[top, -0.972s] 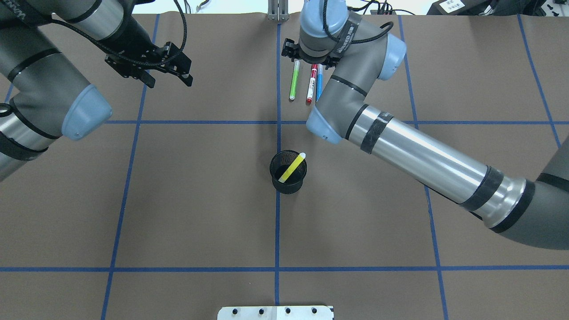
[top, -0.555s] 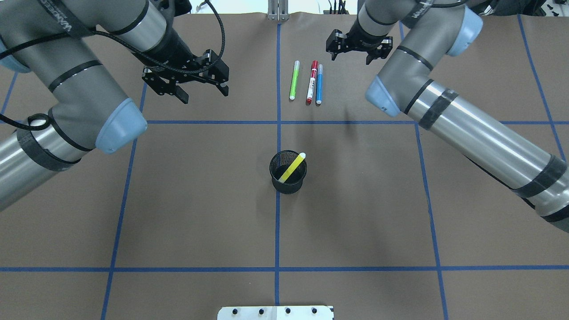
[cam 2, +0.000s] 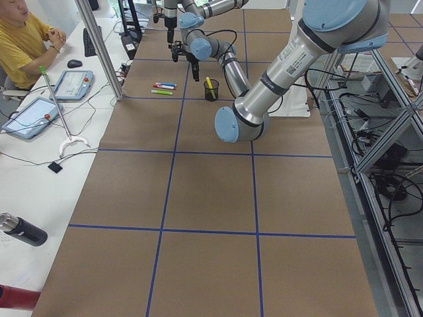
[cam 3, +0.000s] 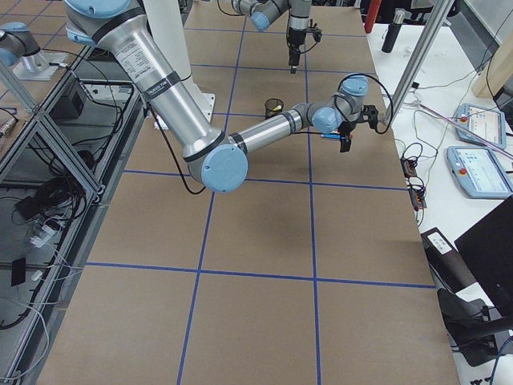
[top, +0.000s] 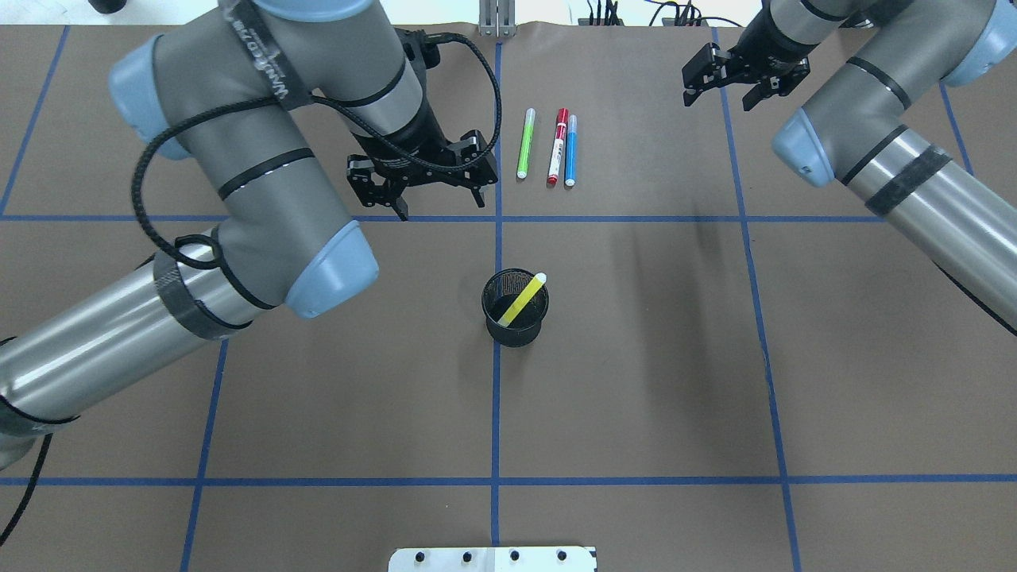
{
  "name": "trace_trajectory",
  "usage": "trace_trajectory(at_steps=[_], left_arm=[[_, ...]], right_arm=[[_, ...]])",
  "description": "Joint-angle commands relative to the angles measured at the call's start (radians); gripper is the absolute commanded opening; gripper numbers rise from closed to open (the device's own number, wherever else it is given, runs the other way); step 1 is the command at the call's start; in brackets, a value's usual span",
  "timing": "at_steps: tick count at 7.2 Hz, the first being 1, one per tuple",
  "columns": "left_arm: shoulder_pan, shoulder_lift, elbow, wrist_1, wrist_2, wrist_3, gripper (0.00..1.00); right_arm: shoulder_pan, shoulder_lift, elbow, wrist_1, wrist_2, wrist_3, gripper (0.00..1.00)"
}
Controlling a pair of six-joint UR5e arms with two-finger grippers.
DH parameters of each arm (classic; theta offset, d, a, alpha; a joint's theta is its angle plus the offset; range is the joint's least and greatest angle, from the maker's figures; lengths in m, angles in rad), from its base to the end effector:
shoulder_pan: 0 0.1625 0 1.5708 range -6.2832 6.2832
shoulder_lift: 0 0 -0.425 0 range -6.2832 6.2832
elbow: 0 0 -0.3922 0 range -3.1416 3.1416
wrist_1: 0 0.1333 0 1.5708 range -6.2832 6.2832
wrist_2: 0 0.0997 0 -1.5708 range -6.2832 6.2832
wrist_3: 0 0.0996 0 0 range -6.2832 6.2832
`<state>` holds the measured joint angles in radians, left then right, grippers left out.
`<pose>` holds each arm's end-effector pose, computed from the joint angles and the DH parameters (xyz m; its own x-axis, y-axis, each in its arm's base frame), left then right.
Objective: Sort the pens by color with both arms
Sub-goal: 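Lower the left gripper toward the yellow highlighter in the cup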
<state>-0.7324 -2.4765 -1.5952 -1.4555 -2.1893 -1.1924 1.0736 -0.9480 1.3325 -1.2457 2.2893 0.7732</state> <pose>0.4672 -0.5218 0.0935 0.5594 -0.0982 -0.8231 0.0263 0.9946 -0.1008 -0.2915 -0.6792 0.3525 0.5799 -0.0611 0.8124 -0.0603 0.9912 0.1175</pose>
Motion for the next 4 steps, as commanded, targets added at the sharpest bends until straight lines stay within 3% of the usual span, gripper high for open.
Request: trace_trajectory(at_steps=[1,3,4], left_arm=[[0.072,-0.163,0.209,0.023,0.080,-0.053,0.99],[0.129,-0.273,0.373,0.091,0.110,-0.055,0.98],[0.158,-0.282,0.380,0.142,0.132,-0.055,0.97]], right_arm=[[0.044,-0.073,0.031,0.002,0.041,-0.083,0.99],[0.046,-0.081,0.030,0.000,0.041,-0.100,0.99],[0.046,-0.087,0.030,0.002,0.039,-0.100,0.99]])
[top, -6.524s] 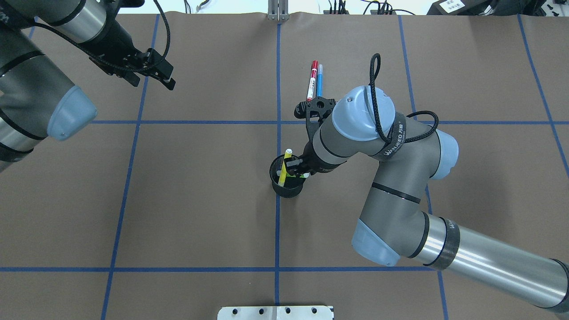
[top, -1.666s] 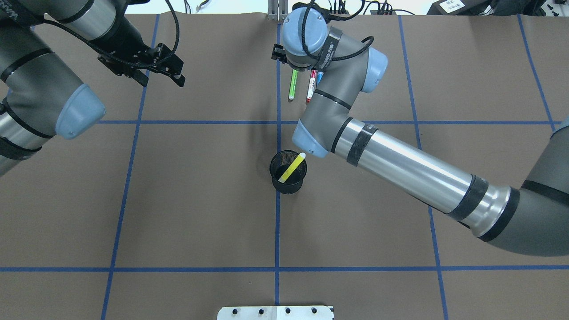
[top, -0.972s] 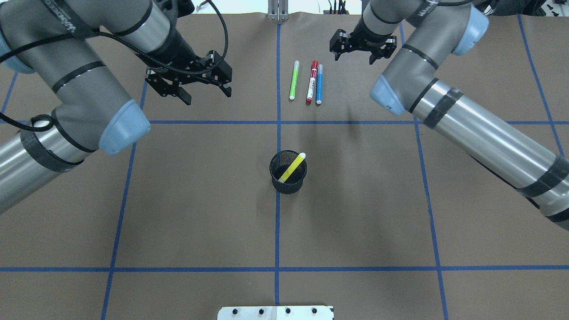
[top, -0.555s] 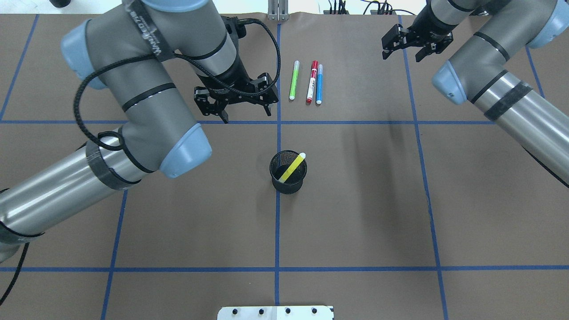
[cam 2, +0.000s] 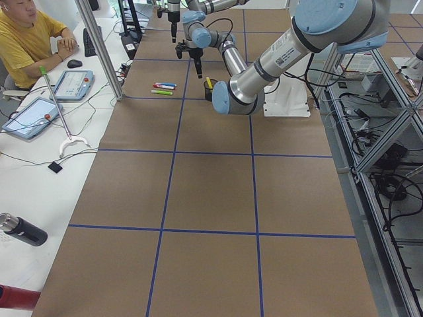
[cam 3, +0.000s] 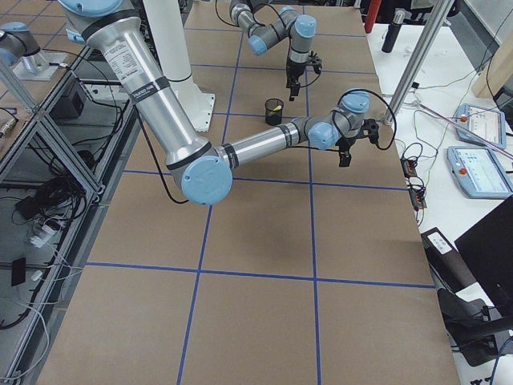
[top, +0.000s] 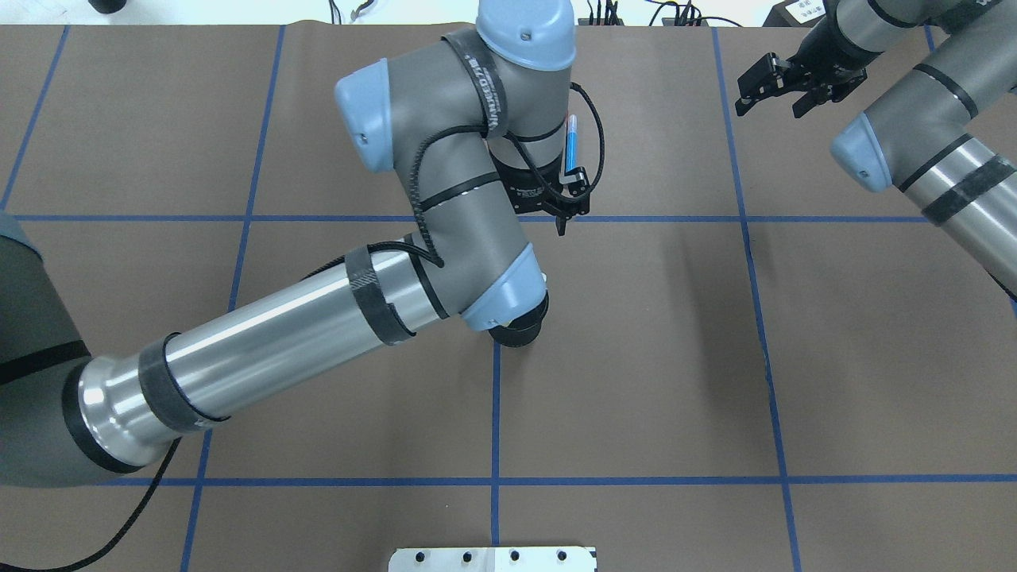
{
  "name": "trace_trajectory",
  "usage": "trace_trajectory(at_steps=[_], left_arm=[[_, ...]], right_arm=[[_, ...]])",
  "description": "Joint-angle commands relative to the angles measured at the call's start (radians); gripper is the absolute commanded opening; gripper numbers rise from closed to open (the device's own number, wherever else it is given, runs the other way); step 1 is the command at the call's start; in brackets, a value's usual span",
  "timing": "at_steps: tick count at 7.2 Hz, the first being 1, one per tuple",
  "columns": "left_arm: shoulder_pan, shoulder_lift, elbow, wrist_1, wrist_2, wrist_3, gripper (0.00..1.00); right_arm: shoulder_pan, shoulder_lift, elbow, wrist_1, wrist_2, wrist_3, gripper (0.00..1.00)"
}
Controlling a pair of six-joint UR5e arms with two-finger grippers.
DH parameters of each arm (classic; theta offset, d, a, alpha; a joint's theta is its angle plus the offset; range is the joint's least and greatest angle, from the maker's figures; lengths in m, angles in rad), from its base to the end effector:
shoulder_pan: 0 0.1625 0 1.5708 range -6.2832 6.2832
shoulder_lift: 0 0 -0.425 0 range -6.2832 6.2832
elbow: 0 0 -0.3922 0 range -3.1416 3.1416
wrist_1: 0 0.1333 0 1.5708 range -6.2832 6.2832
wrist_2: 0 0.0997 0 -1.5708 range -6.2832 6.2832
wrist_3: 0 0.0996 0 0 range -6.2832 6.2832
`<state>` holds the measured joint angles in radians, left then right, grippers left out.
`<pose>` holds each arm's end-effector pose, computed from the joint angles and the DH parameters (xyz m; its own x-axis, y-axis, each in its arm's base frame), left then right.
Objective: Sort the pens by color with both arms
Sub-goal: 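Lower the left gripper toward the yellow highlighter in the cup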
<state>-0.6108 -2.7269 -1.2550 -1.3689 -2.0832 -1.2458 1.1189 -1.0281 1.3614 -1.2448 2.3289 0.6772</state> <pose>0.5925 -0.5180 0.0519 0.7066 -0.1550 -0.6904 0.0368 0.9825 -0.1828 -0.2531 -0.6699 0.3942 0.5821 -0.0968 0.8074 -0.0251 0.9903 0.1369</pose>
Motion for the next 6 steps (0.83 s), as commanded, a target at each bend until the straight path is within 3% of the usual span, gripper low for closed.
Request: trace_trajectory(at_steps=[1,4,6], left_arm=[[0.051,-0.043,0.051,0.098,0.029,-0.001,0.95],[0.068,-0.080,0.106,0.102,0.074,-0.001,0.84],[0.081,-0.077,0.108,0.102,0.112,-0.001,0.64]], right_arm=[[0.001,-0.007,0.001,0.002,0.000,-0.005,0.99],[-0.001,-0.006,0.001,0.002,-0.005,-0.004,0.99],[-0.002,-0.006,-0.001,0.002,-0.006,-0.004,0.99]])
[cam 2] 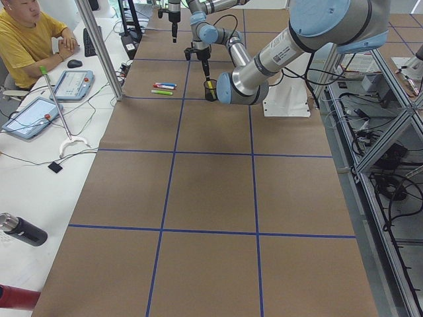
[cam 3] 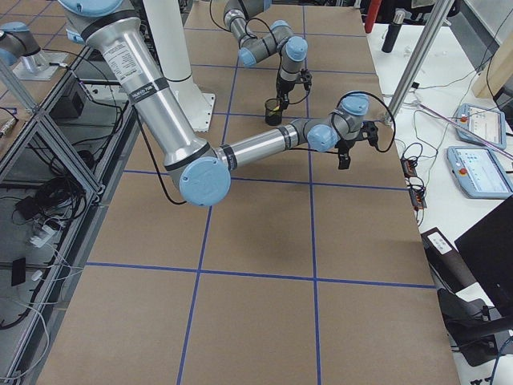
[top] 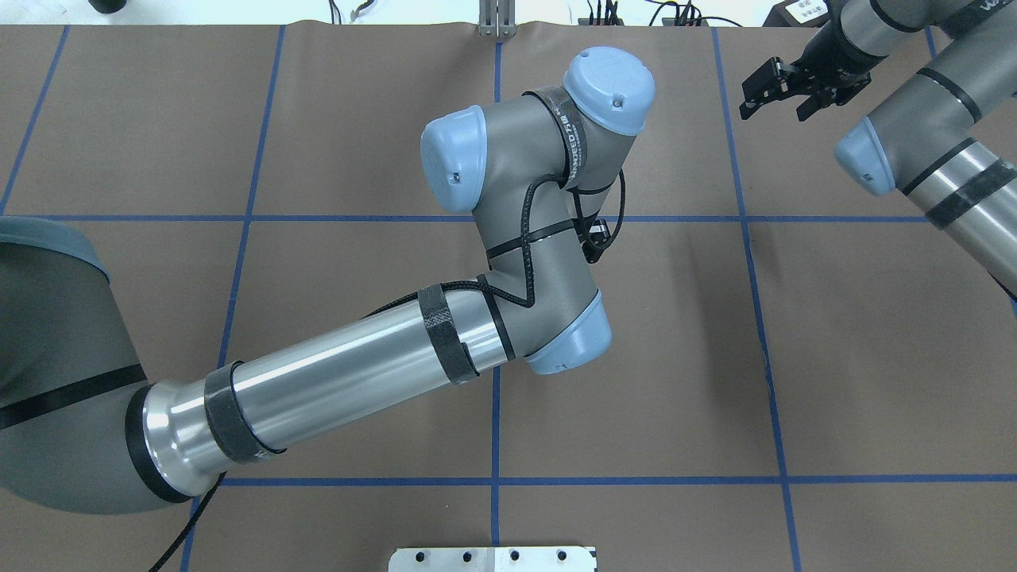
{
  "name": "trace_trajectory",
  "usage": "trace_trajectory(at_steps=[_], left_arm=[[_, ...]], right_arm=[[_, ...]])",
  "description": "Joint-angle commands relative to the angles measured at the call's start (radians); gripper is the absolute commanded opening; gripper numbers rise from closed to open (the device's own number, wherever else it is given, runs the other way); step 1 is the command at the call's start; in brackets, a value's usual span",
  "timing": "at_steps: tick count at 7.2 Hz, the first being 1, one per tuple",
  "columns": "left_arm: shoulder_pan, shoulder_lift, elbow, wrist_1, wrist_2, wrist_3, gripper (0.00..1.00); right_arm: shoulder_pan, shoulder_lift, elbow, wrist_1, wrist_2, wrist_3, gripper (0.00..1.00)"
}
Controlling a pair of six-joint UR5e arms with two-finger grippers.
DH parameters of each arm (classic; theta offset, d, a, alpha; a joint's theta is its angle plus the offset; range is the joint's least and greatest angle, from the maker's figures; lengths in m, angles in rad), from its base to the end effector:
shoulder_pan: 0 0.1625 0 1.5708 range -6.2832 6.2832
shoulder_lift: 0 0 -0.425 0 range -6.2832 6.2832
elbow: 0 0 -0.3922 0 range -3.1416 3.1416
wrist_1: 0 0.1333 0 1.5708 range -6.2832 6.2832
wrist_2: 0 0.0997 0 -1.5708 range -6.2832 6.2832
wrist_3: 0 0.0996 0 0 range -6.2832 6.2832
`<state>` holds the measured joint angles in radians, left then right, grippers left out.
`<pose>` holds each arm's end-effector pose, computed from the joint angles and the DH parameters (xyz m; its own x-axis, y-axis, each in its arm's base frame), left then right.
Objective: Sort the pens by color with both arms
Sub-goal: 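Lower the left gripper toward the yellow highlighter in the cup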
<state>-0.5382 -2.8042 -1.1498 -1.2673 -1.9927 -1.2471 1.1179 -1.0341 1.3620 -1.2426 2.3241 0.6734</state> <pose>0.6413 -0.4906 0.0492 0.8051 -0.1427 -0.5757 0.0424 0.9820 -0.1841 -0.2529 -0.6687 0.3982 0.5862 -0.0985 0.8041 -0.0241 0.9900 0.1388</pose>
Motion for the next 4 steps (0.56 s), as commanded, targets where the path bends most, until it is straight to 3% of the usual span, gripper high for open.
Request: trace_trajectory(at_steps=[1,4], left_arm=[[0.011,0.002,0.002,0.000,0.022,0.000,0.52],[0.018,0.000,0.004,-0.001,0.022,0.000,0.48]], right_arm=[[-0.003,0.000,-0.003,0.000,-0.003,0.000,0.99],[-0.004,-0.001,-0.006,0.000,-0.005,0.000,0.99]])
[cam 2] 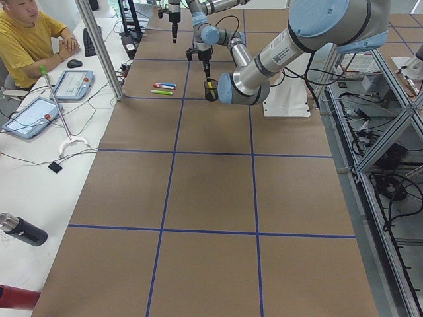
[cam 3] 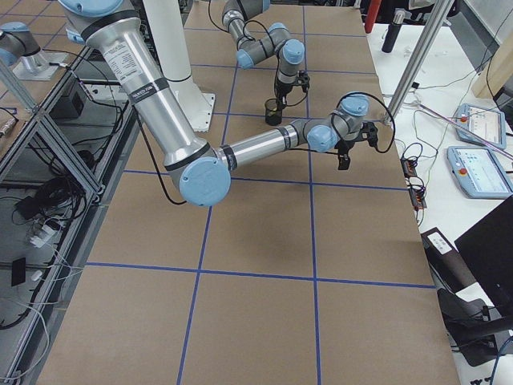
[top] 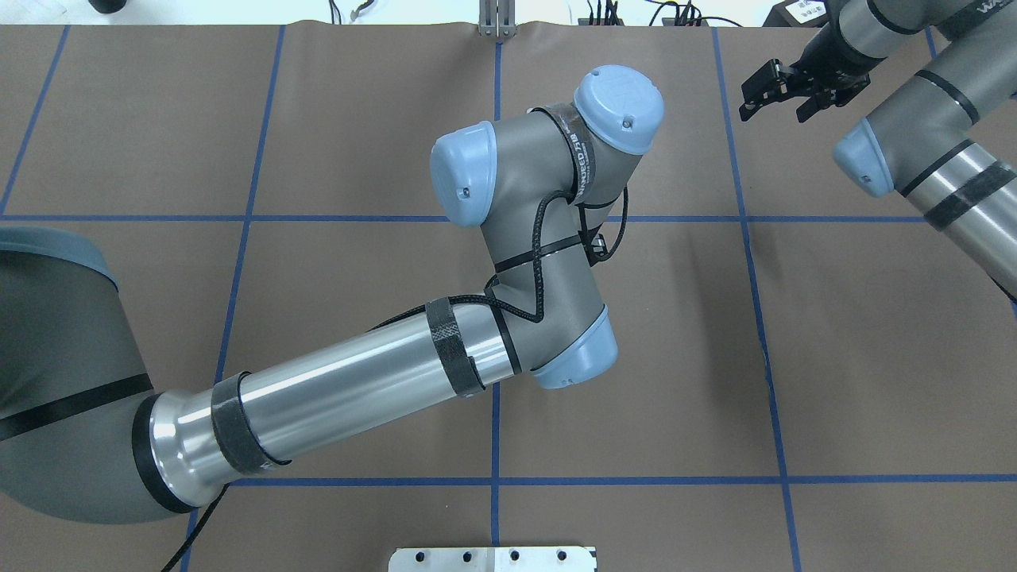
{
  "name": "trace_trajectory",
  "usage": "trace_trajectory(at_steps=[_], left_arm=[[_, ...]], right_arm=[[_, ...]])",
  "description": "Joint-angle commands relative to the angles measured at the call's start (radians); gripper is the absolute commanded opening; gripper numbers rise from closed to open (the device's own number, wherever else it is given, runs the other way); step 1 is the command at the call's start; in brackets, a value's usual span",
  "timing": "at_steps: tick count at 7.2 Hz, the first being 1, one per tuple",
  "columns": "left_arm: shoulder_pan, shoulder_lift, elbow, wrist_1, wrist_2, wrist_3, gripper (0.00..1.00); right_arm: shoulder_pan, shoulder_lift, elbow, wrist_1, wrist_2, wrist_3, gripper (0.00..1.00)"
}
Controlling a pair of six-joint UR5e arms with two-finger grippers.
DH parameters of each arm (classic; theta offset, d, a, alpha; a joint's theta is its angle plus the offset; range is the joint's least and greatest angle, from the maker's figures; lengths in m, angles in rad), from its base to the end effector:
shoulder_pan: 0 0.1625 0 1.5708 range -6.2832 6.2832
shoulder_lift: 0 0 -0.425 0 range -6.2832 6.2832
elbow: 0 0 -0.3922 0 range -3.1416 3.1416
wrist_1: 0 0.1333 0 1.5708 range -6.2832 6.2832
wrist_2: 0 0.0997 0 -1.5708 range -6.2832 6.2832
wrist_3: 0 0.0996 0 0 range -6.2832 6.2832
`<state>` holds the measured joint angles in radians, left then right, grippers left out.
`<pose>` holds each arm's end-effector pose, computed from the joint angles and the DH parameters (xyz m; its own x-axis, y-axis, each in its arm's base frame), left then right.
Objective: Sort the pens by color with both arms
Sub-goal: 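Close the left gripper on the yellow highlighter in the cup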
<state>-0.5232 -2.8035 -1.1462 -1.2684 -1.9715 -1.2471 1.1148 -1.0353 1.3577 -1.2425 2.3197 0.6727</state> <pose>0.6489 -0.4833 0.0518 0.8127 -0.1307 -0.5678 0.0400 0.9847 -0.1694 -0.2549 -0.6684 0.4014 0.5906 -0.0968 0.8011 -0.0225 0.9904 0.1362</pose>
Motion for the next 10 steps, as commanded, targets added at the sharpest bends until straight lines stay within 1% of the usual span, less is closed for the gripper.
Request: trace_trajectory(at_steps=[1,3,4,5,6,7,8,10], left_arm=[[0.008,0.001,-0.001,0.000,0.000,0.000,0.45],[0.008,-0.002,-0.001,0.000,-0.001,0.000,0.27],[0.008,-0.004,-0.003,0.000,0.000,0.000,0.25],[0.008,-0.004,-0.004,0.000,0.000,0.000,0.25],[0.008,-0.002,-0.006,0.000,0.000,0.002,0.33],[0.008,-0.004,-0.007,0.000,0.002,0.006,0.54],[0.006,-0.007,-0.010,0.000,0.002,0.008,0.60],[-0.003,-0.007,-0.013,0.001,0.003,0.018,0.61]], right_arm=[[-0.001,0.000,-0.002,0.000,0.000,-0.001,0.99],[-0.001,0.001,-0.003,0.002,-0.002,0.001,0.99],[-0.001,0.001,-0.003,0.002,-0.002,0.001,0.99],[-0.001,0.001,-0.002,0.003,-0.002,-0.001,0.99],[-0.001,0.001,-0.002,0.003,-0.002,0.001,0.99],[-0.001,0.001,-0.002,0.003,-0.002,0.001,0.99],[-0.001,0.001,-0.002,0.003,-0.002,0.001,0.99],[-0.001,0.003,-0.002,0.002,-0.002,0.001,0.99]])
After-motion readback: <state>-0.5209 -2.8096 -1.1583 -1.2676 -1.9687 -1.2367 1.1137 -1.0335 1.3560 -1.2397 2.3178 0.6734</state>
